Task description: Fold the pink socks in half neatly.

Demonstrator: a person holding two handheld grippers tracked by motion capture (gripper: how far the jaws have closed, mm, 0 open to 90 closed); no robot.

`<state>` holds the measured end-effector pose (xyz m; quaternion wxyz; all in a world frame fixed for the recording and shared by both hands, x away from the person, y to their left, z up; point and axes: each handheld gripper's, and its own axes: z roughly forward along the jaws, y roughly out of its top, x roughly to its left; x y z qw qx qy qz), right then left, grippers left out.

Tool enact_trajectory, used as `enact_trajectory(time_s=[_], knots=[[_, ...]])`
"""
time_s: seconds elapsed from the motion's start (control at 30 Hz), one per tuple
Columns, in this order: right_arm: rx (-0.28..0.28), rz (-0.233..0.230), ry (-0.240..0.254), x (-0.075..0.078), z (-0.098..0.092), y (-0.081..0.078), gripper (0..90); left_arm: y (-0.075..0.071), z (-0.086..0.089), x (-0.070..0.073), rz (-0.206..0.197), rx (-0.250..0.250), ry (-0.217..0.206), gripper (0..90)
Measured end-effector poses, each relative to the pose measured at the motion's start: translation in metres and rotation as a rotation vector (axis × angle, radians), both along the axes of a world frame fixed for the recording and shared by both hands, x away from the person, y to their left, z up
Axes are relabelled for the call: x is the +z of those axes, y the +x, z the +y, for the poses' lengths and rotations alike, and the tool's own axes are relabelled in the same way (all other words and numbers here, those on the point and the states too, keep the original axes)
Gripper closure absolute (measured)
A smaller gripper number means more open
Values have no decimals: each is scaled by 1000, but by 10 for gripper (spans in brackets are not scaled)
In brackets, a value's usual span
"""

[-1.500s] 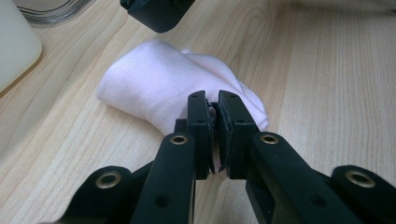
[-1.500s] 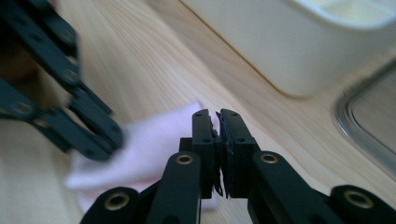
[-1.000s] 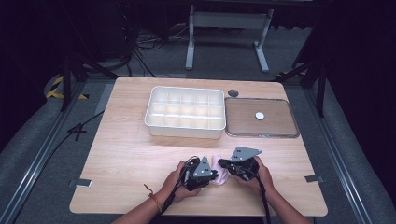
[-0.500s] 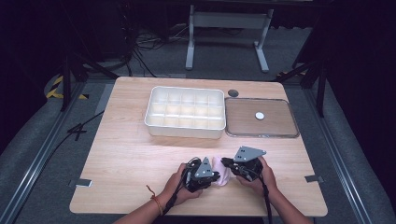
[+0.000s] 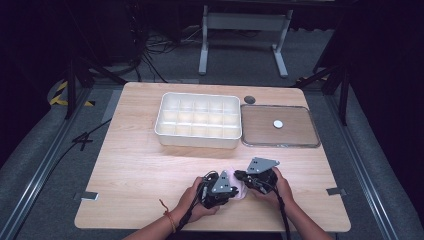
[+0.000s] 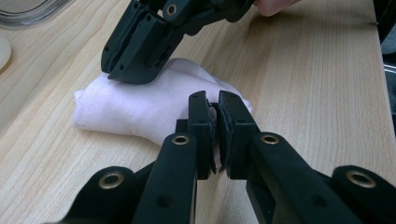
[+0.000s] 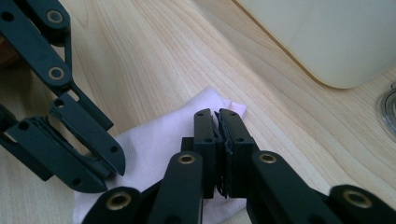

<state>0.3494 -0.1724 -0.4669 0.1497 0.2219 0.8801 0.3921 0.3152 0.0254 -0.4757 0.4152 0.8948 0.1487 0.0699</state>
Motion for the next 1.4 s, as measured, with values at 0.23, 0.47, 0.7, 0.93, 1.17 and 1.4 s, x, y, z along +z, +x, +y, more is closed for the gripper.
enact_trajectory(time_s=[0.23, 0.47, 0.7, 0.93, 1.17, 1.4], knots=[[-71, -3, 32, 10, -9, 3, 770, 1, 1, 0, 3, -8, 1, 834], [-63, -4, 67, 21, -10, -1, 687, 2, 2, 3, 2, -7, 0, 799], [-59, 29, 43, 18, 2, -2, 524, 1, 2, 4, -7, -15, 8, 786], [-68, 116, 48, 4, 2, 7, 437, -6, 12, 15, -50, -25, 11, 678], [-51, 148, 46, 3, -2, 11, 418, -10, 44, 33, -114, -22, 96, 536], [-47, 145, 25, 9, -3, 8, 377, -5, 86, 30, -74, 51, 153, 454]])
